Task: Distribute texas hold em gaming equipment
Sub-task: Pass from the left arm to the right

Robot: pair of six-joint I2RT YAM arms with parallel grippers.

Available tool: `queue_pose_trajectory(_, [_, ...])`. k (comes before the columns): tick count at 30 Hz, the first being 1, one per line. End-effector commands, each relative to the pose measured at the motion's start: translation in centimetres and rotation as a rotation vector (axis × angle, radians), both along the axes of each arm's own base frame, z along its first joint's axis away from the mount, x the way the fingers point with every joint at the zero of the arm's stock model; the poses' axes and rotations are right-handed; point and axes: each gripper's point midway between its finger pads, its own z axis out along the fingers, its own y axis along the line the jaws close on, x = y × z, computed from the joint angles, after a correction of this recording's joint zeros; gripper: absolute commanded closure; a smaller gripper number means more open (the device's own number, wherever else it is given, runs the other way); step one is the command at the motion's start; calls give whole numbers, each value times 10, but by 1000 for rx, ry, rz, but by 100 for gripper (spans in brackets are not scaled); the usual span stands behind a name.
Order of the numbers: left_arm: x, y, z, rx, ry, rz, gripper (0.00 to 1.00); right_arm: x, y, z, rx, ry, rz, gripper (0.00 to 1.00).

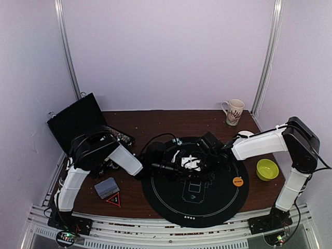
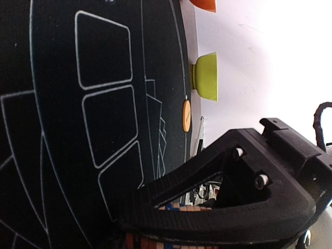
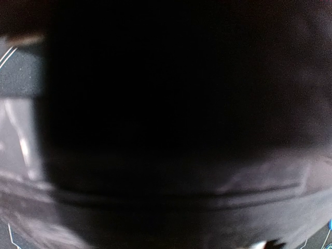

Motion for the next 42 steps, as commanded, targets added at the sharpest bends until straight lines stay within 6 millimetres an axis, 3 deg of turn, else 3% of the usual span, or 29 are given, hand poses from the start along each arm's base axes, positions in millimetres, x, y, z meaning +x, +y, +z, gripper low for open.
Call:
queue_pose_trajectory(1, [0, -5, -3, -27, -21, -14, 93, 4, 1, 0, -30, -3, -3, 68])
queue_pose_trajectory(7, [-2, -7, 3, -59, -21, -34, 85, 1, -2, 6, -59, 24, -25, 84])
queue_pose_trajectory(12, [-3, -12, 11, -77, -43, -65, 68, -8, -7, 9, -76, 66, -58, 100])
queue_pose_trajectory(22, [-4, -9, 11, -113, -8, -44, 48, -9, -11, 5, -64, 105, -77, 100])
queue_pose_trajectory(24, [-5, -8, 10, -118, -3, -40, 40, -8, -11, 4, -69, 106, -83, 100])
queue_pose_trajectory(33, [-1, -5, 3, -71, -20, -19, 34, -7, -17, 1, -92, 109, -97, 100])
queue_pose_trajectory(42, [5, -1, 11, -82, -50, -3, 30, -6, -24, -1, -107, 113, -110, 100])
